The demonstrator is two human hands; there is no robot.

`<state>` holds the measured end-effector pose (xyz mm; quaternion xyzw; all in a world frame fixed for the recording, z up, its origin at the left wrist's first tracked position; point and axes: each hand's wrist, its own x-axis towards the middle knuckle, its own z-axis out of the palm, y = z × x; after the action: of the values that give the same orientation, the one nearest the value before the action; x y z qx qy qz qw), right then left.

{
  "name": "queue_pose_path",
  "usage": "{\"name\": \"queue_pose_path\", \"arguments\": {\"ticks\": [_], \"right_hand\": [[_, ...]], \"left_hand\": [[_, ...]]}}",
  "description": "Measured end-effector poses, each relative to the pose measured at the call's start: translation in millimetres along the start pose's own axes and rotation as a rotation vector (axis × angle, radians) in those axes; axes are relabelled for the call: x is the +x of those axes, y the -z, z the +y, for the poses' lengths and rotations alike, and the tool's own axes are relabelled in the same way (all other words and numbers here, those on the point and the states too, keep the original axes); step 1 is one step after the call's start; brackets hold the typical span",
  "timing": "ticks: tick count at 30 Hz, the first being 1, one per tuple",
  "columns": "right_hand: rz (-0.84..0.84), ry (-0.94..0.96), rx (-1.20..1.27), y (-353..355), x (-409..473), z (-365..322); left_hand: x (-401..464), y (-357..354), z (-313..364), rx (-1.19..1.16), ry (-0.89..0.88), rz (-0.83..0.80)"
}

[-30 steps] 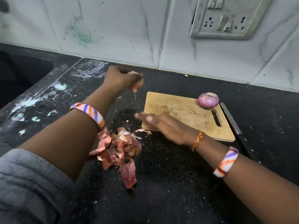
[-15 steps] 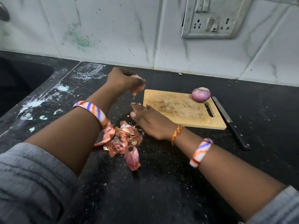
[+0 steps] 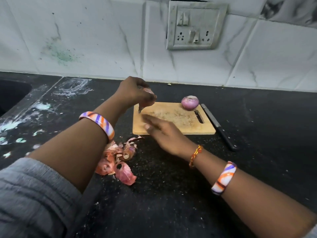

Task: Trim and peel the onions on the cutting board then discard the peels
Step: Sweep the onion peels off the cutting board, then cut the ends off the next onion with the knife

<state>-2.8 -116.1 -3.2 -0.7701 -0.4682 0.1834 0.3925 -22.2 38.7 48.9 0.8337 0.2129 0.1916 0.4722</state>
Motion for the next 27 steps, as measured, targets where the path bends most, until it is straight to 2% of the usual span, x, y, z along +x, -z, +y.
{"name": "queue_pose_path", "arguments": {"ticks": [4,7,9,12,18,20,22,25,27], "right_hand": [[0.443,-0.079,-0.217,60.2,-13.1,39.3],[0.592,-0.286,-0.407,102.0,-22.0,69.6],[0.569,-0.434,-0.487,121.0,-24.6,85.3],[0.397,-0.59,-0.625,127.7,-26.3,104.5],[0.222,-0.674,-0.723,126.0,-22.8,116.0],[0.209,-0.687,-0.679,129.0,-20.9,114.9],[0.26,-0.691,-0.557,133.9,-22.4,114.2],[0.368,-0.655,-0.353,142.2,-32.2,110.0],[0.421,-0.583,-0.228,143.9,-40.4,104.3]], "left_hand": [[5.9,-39.7,13.6,0.177,-0.044,-0.044],[12.9,-65.7,18.7,0.241,-0.078,-0.051],[20.9,-80.8,17.7,0.267,-0.08,-0.059],[32.0,-97.9,12.2,0.319,-0.063,-0.053],[45.7,-109.5,6.3,0.533,-0.017,-0.103],[49.1,-111.0,11.6,0.632,0.002,-0.118],[47.8,-112.7,20.9,0.669,-0.018,-0.043],[40.2,-118.0,39.9,0.491,-0.211,0.143],[35.6,-125.2,54.5,0.298,-0.258,0.117]]}}
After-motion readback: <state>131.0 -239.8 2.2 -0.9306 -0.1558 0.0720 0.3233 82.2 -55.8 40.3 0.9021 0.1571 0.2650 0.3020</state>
